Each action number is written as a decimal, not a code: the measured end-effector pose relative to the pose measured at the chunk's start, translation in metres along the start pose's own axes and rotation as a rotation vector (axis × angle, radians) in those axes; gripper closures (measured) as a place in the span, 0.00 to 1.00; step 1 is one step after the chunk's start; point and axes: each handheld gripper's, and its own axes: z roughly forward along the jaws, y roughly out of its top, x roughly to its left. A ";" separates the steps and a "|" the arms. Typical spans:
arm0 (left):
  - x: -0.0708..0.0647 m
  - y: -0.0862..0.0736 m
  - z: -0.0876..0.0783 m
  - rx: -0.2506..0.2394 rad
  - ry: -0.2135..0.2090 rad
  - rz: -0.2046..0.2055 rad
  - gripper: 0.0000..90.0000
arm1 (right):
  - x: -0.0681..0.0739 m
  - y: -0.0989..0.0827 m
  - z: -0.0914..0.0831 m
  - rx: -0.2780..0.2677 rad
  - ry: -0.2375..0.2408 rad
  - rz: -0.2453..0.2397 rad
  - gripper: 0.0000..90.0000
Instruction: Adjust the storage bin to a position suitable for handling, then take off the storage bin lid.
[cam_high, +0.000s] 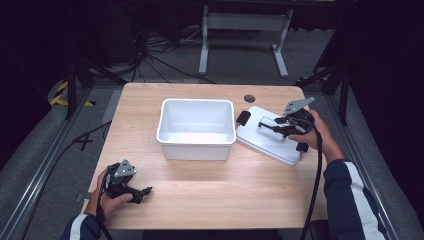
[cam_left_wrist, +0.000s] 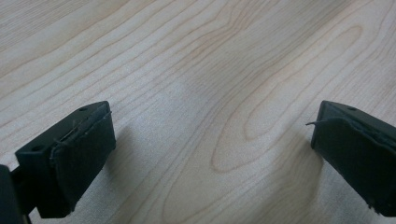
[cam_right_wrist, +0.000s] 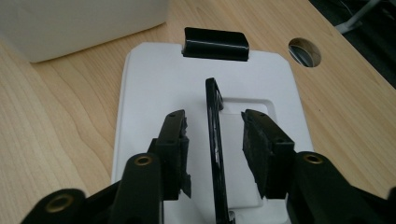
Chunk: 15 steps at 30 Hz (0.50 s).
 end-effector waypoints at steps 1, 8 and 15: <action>0.000 0.000 0.000 -0.001 0.002 0.003 0.00 | 0.003 0.000 -0.001 -0.004 0.007 0.002 0.66; 0.000 0.000 0.000 -0.001 0.001 0.004 0.00 | 0.013 0.004 -0.009 -0.018 -0.002 0.016 0.59; 0.001 0.000 0.000 -0.004 -0.005 0.015 0.00 | 0.026 0.001 -0.025 -0.009 -0.020 0.018 0.54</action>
